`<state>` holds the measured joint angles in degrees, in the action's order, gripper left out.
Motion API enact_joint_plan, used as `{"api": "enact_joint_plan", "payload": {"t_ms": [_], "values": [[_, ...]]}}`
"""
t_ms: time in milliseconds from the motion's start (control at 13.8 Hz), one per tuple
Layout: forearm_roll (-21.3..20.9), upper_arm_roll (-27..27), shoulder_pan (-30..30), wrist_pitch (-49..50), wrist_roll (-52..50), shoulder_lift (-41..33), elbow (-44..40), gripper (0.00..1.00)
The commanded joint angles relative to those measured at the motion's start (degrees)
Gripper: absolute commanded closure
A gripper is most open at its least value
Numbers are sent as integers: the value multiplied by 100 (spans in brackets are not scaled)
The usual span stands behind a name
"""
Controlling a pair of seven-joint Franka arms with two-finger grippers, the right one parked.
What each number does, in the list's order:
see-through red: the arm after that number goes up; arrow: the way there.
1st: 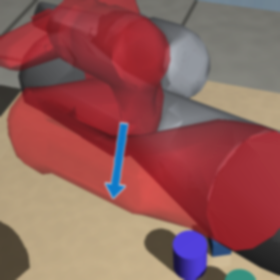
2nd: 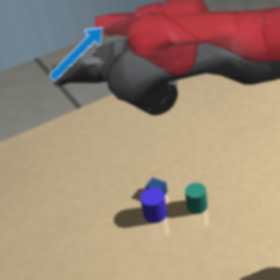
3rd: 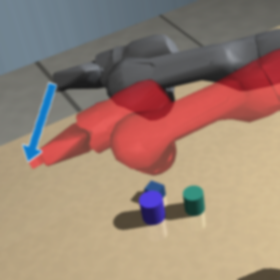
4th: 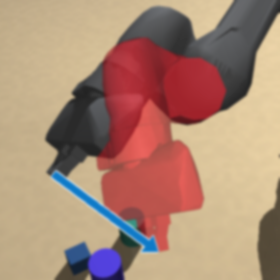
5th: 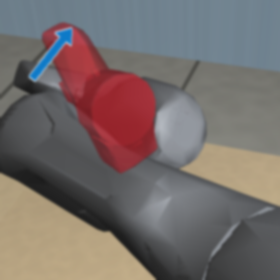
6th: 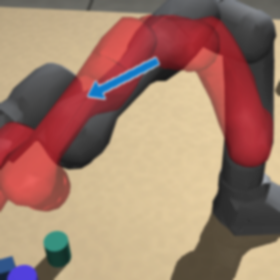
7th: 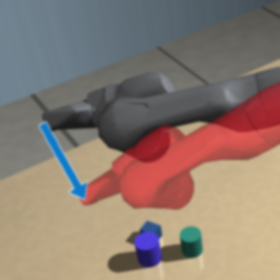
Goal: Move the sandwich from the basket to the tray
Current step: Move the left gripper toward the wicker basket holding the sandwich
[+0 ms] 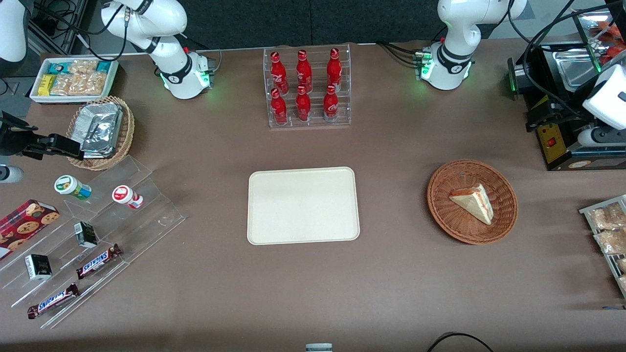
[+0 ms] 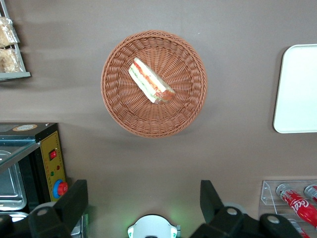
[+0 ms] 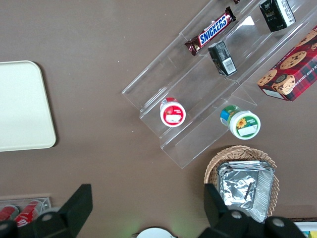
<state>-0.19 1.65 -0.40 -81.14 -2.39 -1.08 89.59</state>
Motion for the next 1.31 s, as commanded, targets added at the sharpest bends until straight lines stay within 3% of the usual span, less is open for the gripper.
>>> {"api": "enact_joint_plan", "payload": {"t_ms": [0, 508, 653, 871, 1234], "values": [[-77, -16, -30, 151, 281, 20, -109, 0], [-122, -33, 13, -560, -374, 749, 277, 0], [-104, -33, 14, -875, -944, 767, 628, 0], [-165, 2, -83, -1919, -2972, 767, 1286, 0], [-113, 2, -83, -3002, -3837, 478, 2315, 0]]}}
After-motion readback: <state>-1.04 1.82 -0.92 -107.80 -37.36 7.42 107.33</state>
